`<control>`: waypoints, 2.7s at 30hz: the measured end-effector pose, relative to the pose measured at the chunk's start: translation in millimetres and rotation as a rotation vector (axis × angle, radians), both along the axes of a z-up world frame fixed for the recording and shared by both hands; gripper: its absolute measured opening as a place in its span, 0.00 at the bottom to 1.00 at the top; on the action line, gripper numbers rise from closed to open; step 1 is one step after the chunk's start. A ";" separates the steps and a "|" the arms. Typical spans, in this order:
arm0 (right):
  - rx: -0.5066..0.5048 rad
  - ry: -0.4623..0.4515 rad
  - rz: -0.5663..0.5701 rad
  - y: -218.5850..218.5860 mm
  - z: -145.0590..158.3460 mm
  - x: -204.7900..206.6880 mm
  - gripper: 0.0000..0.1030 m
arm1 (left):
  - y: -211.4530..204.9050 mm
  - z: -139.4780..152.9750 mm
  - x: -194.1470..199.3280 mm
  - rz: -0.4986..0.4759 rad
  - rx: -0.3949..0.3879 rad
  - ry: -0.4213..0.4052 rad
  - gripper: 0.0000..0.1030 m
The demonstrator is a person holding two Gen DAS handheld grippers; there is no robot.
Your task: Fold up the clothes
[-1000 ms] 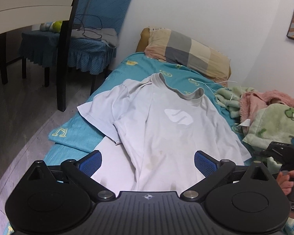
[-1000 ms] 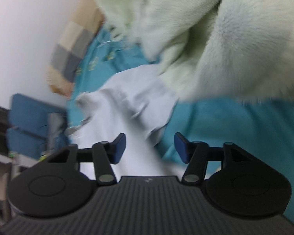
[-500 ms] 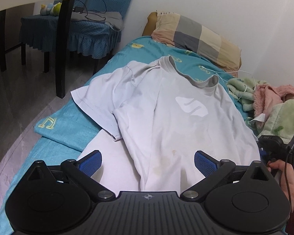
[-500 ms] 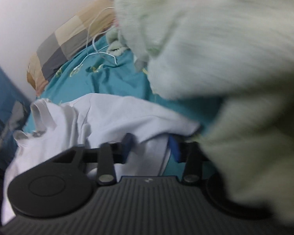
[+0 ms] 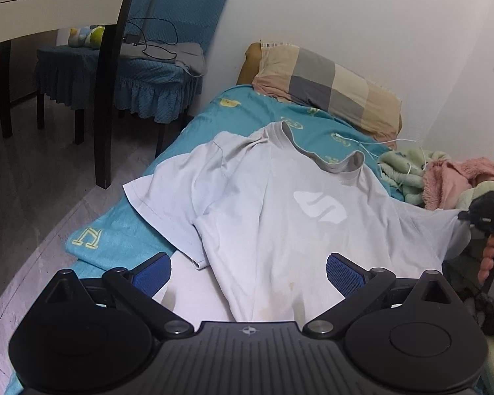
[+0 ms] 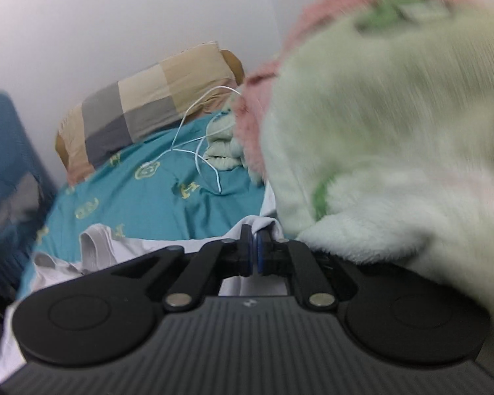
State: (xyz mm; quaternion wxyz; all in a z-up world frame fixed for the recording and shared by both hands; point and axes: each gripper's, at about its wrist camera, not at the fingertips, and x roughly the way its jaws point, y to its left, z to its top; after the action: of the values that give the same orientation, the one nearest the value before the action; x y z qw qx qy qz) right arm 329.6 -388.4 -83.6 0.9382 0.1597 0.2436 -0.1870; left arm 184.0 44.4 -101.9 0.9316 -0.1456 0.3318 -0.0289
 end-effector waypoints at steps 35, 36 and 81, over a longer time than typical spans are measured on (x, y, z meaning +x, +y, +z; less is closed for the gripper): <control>0.184 0.081 0.540 180.7 40.1 -110.5 0.62 | 22.2 -18.8 0.0 -0.029 -0.038 0.005 0.99; 0.194 0.091 0.521 176.8 46.2 -127.9 0.62 | 21.1 -18.7 -3.9 -0.038 -0.051 0.007 0.98; 0.429 0.020 -0.024 21.4 -6.6 -182.6 0.64 | -160.2 -35.6 124.0 -0.067 -0.148 0.311 0.05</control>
State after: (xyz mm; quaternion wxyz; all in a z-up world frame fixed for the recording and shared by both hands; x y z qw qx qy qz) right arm 146.9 -367.0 -90.2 0.8778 0.3568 0.2854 -0.1438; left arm 308.0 -115.9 -137.5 0.8542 -0.2052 0.4737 -0.0615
